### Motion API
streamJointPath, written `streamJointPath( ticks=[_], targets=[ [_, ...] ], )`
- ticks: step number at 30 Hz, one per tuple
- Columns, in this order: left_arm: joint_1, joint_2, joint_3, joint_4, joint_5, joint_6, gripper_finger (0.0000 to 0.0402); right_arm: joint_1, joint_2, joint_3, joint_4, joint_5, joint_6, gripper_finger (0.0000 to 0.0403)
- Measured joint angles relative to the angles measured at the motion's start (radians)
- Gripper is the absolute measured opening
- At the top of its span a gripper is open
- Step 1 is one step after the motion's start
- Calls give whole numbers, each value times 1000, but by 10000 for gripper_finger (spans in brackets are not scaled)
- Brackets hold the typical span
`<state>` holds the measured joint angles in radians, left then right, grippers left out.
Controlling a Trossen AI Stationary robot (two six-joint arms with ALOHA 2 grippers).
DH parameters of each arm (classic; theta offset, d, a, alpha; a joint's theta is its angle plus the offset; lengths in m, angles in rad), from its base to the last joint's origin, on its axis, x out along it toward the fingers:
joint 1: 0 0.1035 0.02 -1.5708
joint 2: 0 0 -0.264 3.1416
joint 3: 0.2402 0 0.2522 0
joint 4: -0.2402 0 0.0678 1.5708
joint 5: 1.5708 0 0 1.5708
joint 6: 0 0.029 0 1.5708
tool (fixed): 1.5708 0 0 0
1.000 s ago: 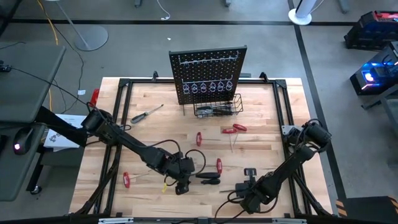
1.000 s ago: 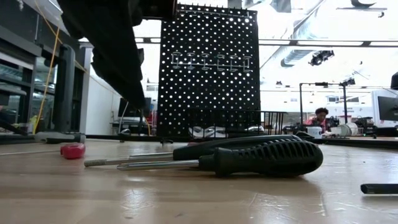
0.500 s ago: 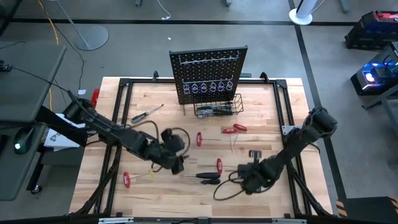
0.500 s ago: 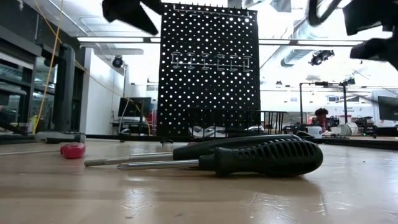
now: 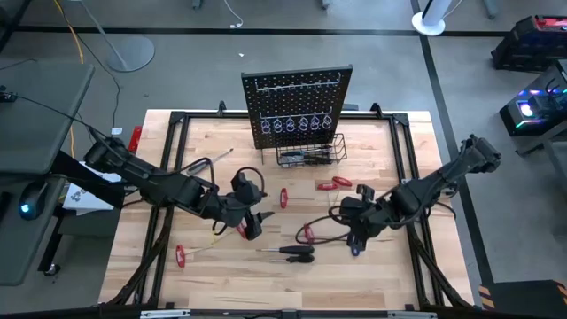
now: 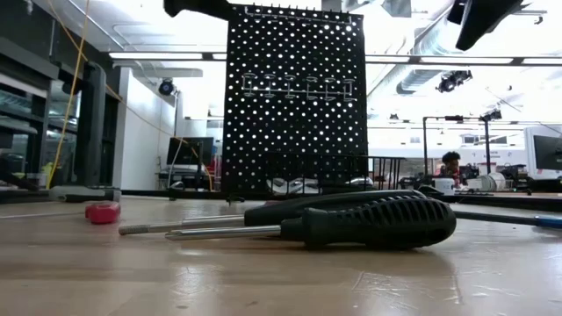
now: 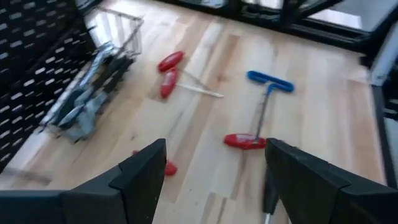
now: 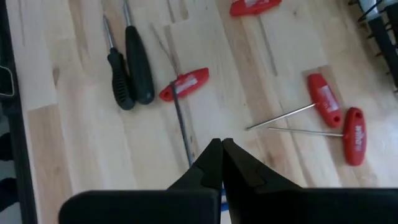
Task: Hang tools onto peg board
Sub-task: Hang the blue pick tool on the pegboard
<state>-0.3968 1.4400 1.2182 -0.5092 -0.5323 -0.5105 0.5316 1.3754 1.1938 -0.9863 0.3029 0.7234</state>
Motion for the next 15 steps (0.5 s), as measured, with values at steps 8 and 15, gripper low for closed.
streamJointPath(
  ticks=[8, 15],
  targets=[
    [50, 53, 0, 26, 77, 17, 266, 68, 106, 1, 11, -44, -16, 10],
    [47, 98, 0, 43, 90, 15, 266, 80, 275, 1, 88, -114, -23, 116]
  ],
)
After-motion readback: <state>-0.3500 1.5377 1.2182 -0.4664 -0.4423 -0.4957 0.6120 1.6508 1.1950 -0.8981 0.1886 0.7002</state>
